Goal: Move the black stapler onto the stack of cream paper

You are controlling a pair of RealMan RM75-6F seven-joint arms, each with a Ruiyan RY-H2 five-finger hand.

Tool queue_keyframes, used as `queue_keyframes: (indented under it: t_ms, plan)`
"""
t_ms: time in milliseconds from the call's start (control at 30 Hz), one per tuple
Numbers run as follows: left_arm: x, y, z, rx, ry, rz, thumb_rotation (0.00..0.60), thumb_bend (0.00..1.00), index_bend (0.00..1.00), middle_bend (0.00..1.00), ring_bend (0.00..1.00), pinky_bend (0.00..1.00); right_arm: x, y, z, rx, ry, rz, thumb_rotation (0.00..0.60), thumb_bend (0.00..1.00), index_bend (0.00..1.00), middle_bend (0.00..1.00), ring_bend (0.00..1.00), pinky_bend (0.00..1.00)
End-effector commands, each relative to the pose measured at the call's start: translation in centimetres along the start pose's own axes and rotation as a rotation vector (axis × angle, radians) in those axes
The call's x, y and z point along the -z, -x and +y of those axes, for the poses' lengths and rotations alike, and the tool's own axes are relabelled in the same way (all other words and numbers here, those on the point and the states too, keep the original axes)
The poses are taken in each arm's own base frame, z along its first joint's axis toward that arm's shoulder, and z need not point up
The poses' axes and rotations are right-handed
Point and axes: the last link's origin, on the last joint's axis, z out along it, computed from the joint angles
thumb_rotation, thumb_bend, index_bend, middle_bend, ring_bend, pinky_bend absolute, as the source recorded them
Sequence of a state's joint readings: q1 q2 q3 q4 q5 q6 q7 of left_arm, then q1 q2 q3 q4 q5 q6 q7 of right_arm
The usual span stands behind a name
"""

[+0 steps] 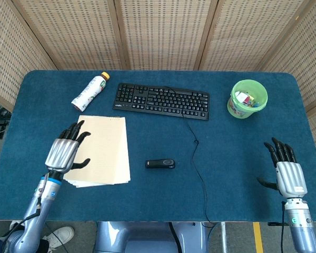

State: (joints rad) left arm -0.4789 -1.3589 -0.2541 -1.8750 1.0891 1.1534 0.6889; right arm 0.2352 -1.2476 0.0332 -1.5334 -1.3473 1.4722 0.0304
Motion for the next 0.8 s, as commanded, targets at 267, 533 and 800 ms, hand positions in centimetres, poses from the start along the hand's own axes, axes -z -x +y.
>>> queue_keyframes:
  t_ms: [267,533,800]
  plan:
    - [-5.5,1.7,8.9,-0.055,0.119,-0.086,0.6,0.26,0.24,0.03,0.06,0.17,-0.4,-0.6,1.3,-0.023,0.051,0.014,0.6,0.15,0.14,0.0,0.0,0.0]
    - [-7.3,3.9,13.8,-0.065,0.157,-0.141,0.6,0.26,0.26,0.05,0.06,0.17,-0.6,-0.9,1.6,-0.043,0.057,0.032,0.6,0.15,0.14,0.0,0.0,0.0]
    - [-8.0,6.0,16.8,-0.056,0.141,-0.178,0.6,0.26,0.26,0.05,0.06,0.17,-0.8,-1.3,1.9,-0.067,0.064,0.047,0.6,0.15,0.15,0.0,0.0,0.0]
